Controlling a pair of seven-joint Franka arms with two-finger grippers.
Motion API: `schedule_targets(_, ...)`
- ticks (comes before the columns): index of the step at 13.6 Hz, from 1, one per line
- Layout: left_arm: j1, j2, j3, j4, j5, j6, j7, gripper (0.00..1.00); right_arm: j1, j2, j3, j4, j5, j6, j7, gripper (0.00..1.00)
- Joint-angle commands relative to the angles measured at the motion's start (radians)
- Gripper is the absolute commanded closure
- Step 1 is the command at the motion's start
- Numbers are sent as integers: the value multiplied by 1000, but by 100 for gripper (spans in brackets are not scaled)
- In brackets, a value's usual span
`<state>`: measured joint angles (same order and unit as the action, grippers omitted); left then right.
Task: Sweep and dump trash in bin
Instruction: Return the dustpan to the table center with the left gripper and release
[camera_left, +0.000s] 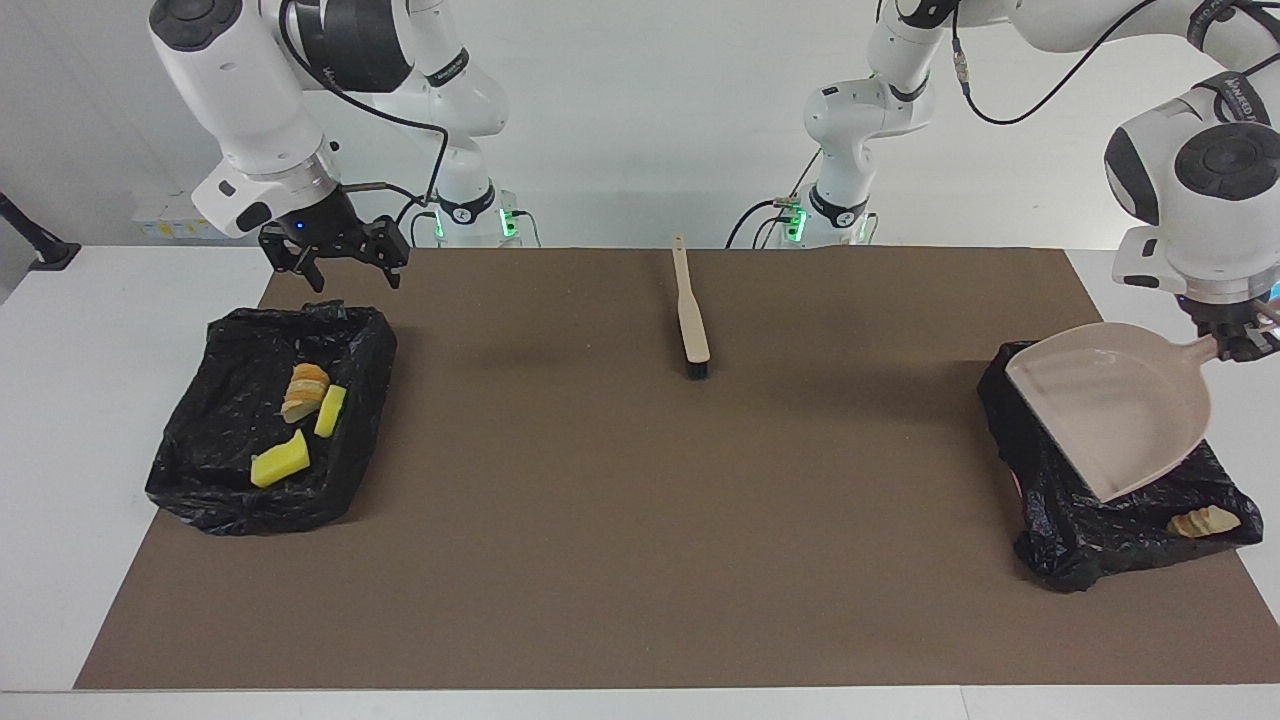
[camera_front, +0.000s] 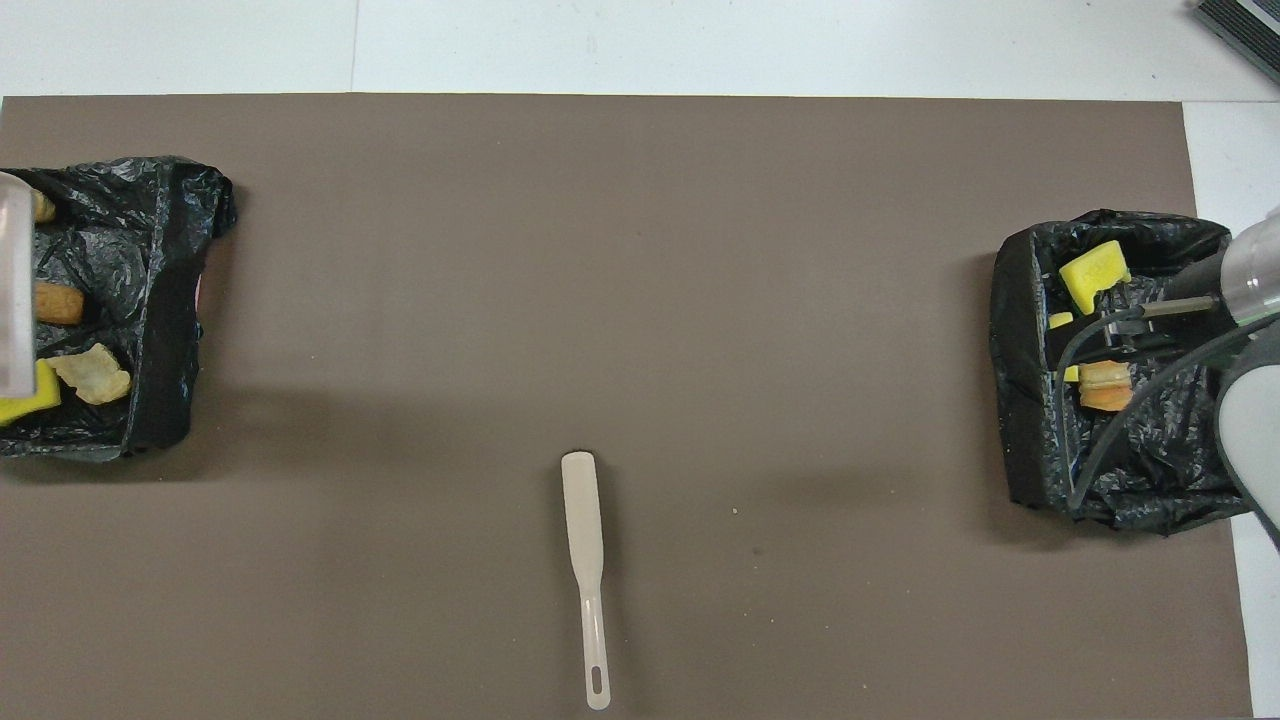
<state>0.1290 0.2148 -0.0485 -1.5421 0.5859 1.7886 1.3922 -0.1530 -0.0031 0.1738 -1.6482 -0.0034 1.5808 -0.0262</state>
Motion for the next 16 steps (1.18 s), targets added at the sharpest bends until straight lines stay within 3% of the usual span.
schedule_targets(1,-78,-44,12,-61,-101,-34,-144,100,-10,-23,4,-25,19,7,9,0)
schedule_targets(5,-205,-11,12,-102,-190,-37,-454,100,-10,-23,4,-25,19,7,9,0)
schedule_targets(13,-386,112,13,-81,-386,60,-1157,100,-10,-23,4,-25,19,7,9,0)
schedule_targets(16,-439,190,15,63,-506,9,-1385,100,-10,-23,4,-25,19,7,9,0)
